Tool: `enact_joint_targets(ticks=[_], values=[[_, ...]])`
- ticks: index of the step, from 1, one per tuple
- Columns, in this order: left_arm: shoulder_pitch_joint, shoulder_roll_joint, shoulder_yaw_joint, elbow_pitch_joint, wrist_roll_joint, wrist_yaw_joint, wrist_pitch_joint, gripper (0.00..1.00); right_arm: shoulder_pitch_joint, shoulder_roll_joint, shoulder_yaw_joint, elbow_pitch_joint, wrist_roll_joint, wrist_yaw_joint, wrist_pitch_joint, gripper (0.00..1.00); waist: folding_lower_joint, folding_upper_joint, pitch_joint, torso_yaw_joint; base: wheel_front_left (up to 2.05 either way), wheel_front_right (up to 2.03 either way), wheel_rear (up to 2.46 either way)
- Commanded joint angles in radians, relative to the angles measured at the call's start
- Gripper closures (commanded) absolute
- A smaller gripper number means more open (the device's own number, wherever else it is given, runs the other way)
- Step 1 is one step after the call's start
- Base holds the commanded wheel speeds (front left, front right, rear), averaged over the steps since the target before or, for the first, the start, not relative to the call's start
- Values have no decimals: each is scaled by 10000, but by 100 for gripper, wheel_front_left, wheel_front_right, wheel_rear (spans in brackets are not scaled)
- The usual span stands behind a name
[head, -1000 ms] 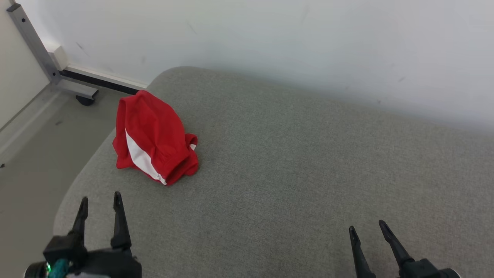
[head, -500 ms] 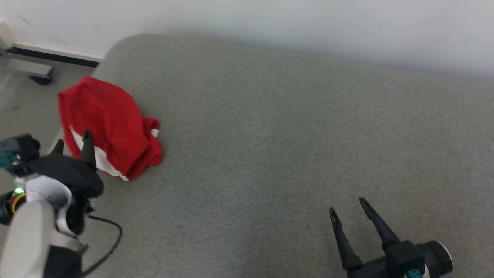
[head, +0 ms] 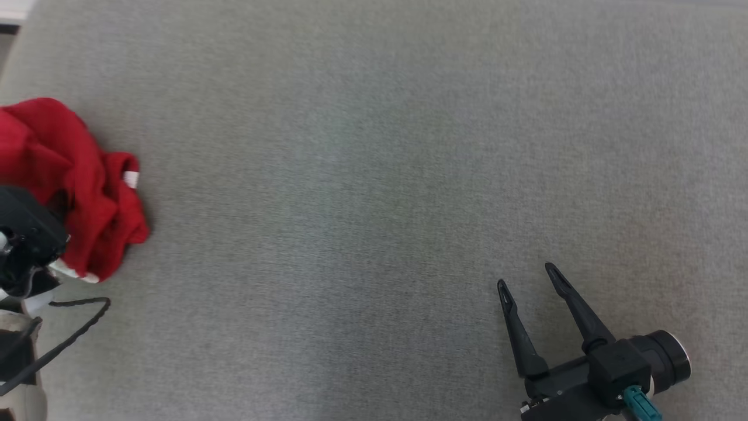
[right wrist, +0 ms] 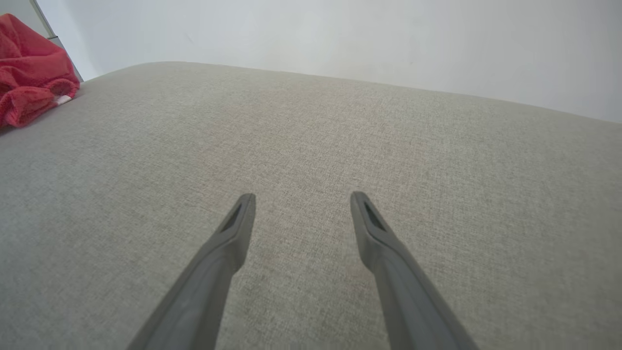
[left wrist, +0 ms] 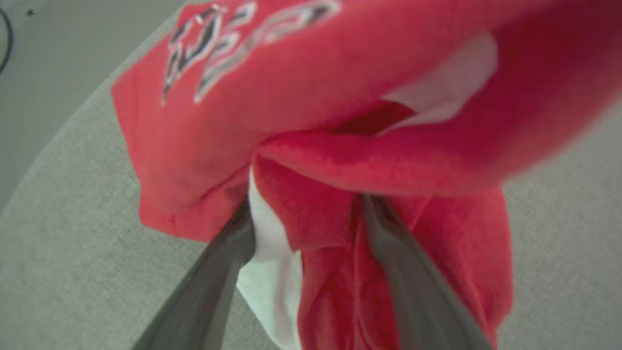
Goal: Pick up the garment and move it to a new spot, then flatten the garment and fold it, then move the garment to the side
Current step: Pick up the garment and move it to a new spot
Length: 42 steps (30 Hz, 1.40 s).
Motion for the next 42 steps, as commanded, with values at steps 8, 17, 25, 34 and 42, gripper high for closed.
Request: enact_joint_targets(ticks=[8, 17, 25, 34, 42], values=[[475, -14, -237, -692, 22, 254, 911, 100, -302, 98, 55, 261, 95, -29, -212, 0, -2, -2, 416, -600, 0, 0, 0], [884, 316, -418, -1765, 288, 200, 945, 100, -244, 244, 144, 793, 313, -29, -426, 0, -2, -2, -754, -756, 0, 0, 0], [1011, 684, -804, -3281, 370, -172, 1291, 100, -88, 339, 188, 1152, 591, -29, -536, 0, -2, -2, -2253, -1298, 0, 0, 0], [613, 276, -1497, -5177, 36, -698, 1608, 100, 156, 350, -31, 1076, 947, -29, -585, 0, -2, -2, -2912, -2093, 0, 0, 0], [462, -520, -2665, -6470, -75, -1037, 1532, 100, 171, 353, -92, 1049, 1115, -29, -597, 0, -2, -2, -3245, -3118, 0, 0, 0]])
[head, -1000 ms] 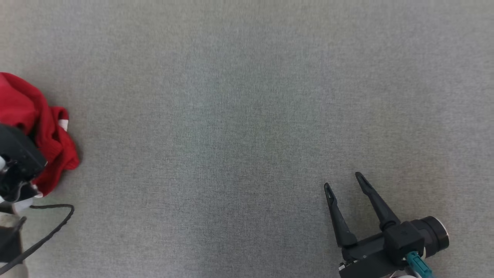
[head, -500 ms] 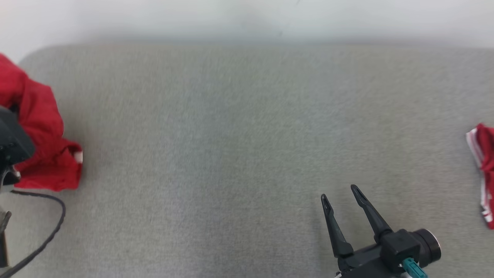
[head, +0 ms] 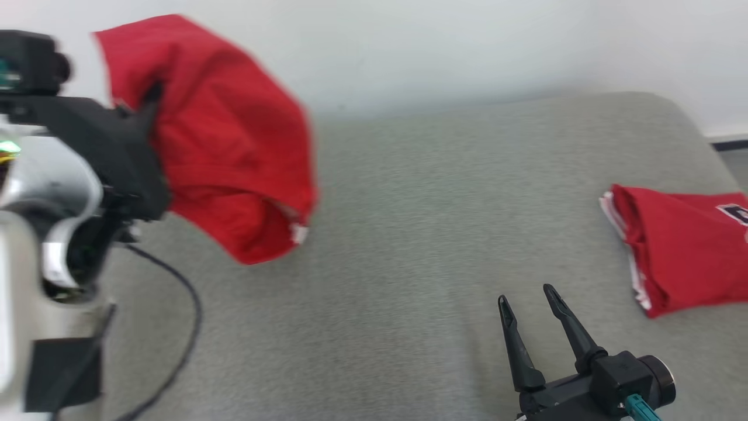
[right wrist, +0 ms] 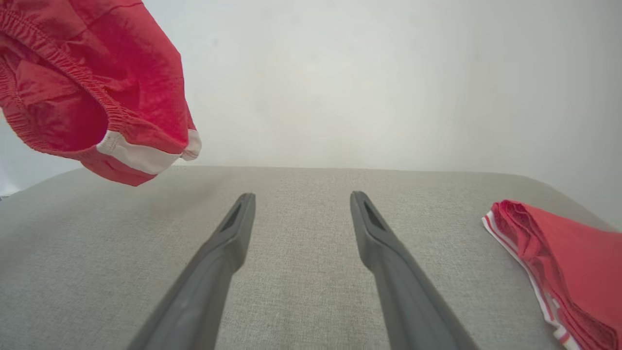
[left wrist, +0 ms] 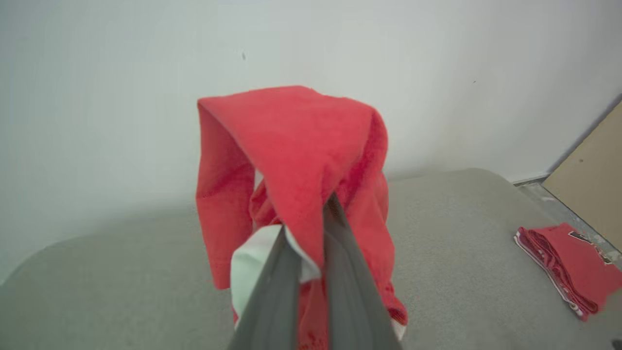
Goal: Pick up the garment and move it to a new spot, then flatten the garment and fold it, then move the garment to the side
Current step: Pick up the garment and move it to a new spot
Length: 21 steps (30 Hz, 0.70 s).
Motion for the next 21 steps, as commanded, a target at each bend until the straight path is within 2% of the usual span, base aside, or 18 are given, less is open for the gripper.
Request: enact_joint_targets(ticks=[1, 7, 12, 15, 21], values=[[54, -125, -100, -68, 3, -15, -46, 100, 81, 14, 8, -24, 82, -29, -44, 0, 2, 1, -331, -666, 0, 0, 0], [422, -794, -743, 11, 56, -36, -500, 100, 76, 10, 133, -65, 288, -29, -46, 0, 2, 1, -327, -1432, 0, 0, 0], [891, -1477, -1236, 550, 156, 71, -1289, 100, 30, 10, 142, -117, 340, -29, -46, 0, 2, 1, -194, -1975, 0, 0, 0], [1510, -1837, -1566, 1311, 83, 382, -2034, 100, -26, 12, 210, -157, 398, -29, -46, 0, 2, 1, -45, -2372, 0, 0, 0], [2446, -2058, -2035, 3116, -136, 889, -3308, 100, -32, 11, 317, -152, 532, -29, -47, 0, 2, 1, 139, -2798, 0, 0, 0]])
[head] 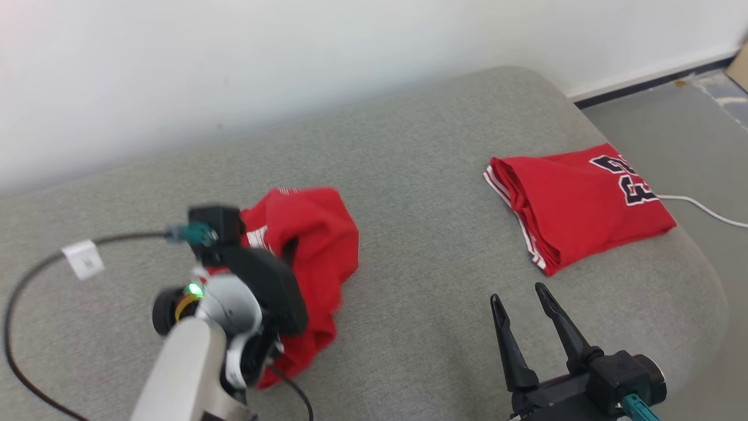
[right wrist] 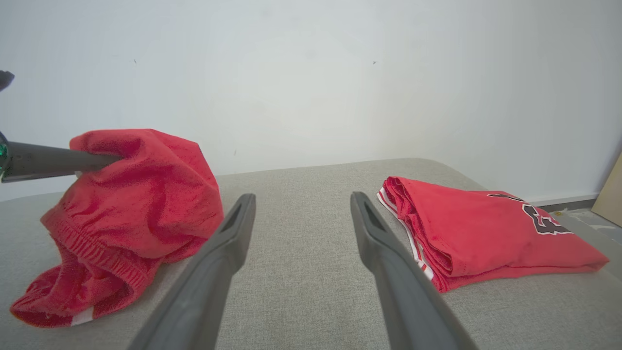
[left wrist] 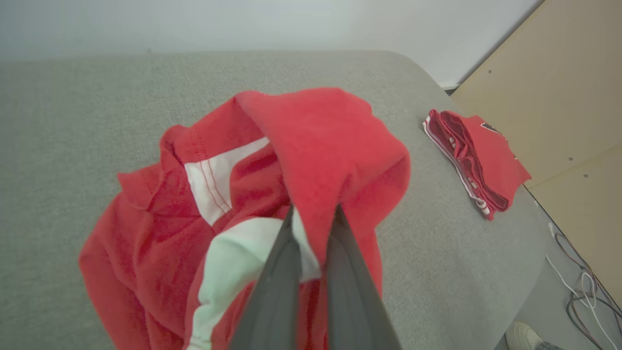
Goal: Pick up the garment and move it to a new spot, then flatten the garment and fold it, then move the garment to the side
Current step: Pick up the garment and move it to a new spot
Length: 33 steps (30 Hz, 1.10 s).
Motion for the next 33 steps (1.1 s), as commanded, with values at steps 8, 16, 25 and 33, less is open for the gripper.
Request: enact_joint_targets(ticks=[8, 16, 25, 33], values=[[394, -64, -586, 2330, 332, 525, -1925, 22, 17, 5, 20, -32, 108, -29, -45, 0, -1, 0, 284, -295, 0, 0, 0], [150, -47, -1113, 2687, 537, 33, -3456, 0, 261, 4, -534, -101, -151, -29, -45, 0, -1, 0, 103, 585, 0, 0, 0], [1556, 127, -774, 1635, 961, 178, -7197, 0, 675, 1, -1130, -119, -298, -29, -46, 0, -1, 0, -358, 1882, 0, 0, 0], [3377, 238, 88, -621, 1808, 65, -7651, 0, 878, 4, -1310, -33, -386, -29, -46, 0, -1, 0, -666, 2656, 0, 0, 0]])
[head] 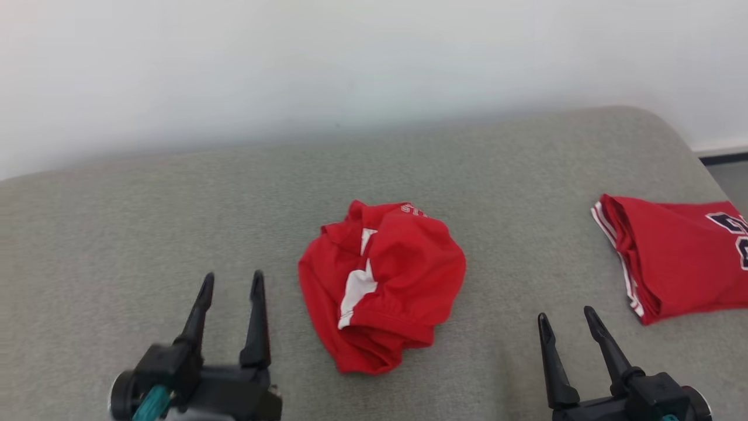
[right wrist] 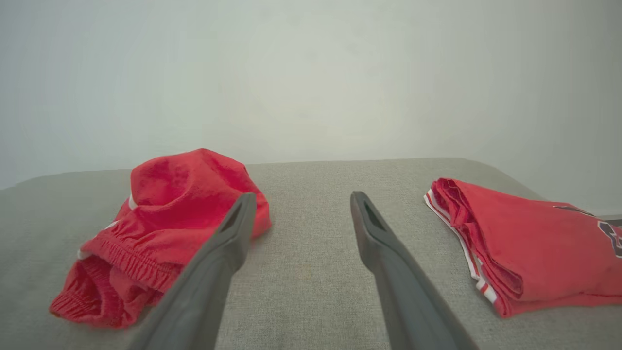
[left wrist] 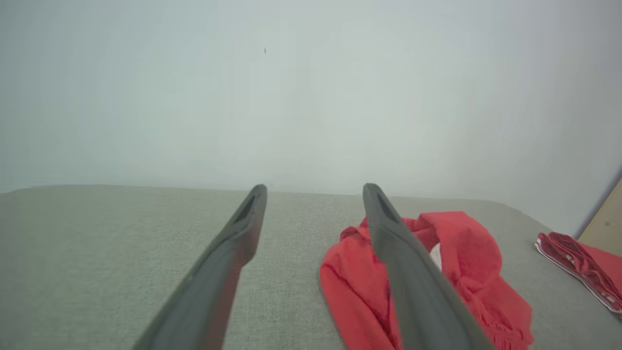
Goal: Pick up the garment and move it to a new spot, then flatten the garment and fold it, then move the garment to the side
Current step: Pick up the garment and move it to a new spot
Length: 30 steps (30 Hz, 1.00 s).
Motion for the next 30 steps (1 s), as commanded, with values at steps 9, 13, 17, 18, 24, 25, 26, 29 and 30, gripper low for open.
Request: enact_joint_targets(ticks=[9, 13, 17, 18, 24, 25, 26, 29, 30], values=[[2326, -213, 1476, -1551, 930, -276, -31, 0, 99, -2, -332, 208, -19, -29, -46, 0, 0, 0, -501, 829, 0, 0, 0], [2882, -237, 1822, -1475, 1320, -450, -31, 0, 231, 2, -697, 235, -72, -29, -46, 0, 0, 0, -613, 988, 0, 0, 0], [3226, -262, 2069, -1136, 1420, -655, -31, 0, 429, 1, -938, 225, -201, -29, -46, 0, 0, 0, -682, 1091, 0, 0, 0], [3226, -262, 2069, -1136, 1420, -655, -31, 0, 429, 1, -938, 225, -201, -29, -46, 0, 0, 0, -682, 1091, 0, 0, 0], [3290, -281, 2220, -481, 1375, -956, -33, 0, 705, 2, -1124, 351, -105, -29, -46, 0, 0, 0, -732, 1174, 0, 0, 0], [3258, -278, 2232, -437, 1385, -992, -34, 0, 719, 1, -1110, 370, -111, -29, -46, 0, 0, 0, -736, 1172, 0, 0, 0], [3257, -284, 2230, -378, 1385, -992, -34, 0, 734, 1, -1096, 387, -112, -29, -46, 0, 0, 0, -738, 1166, 0, 0, 0], [3273, -292, 2238, -254, 1375, -1061, -32, 0, 714, 1, -1064, 422, -107, -29, -46, 0, 0, 0, -729, 1117, 0, 0, 0], [3261, -291, 2250, -239, 1372, -1076, -34, 0, 688, 1, -1058, 419, -99, -29, -46, 0, 0, 0, -721, 1097, 0, 0, 0]])
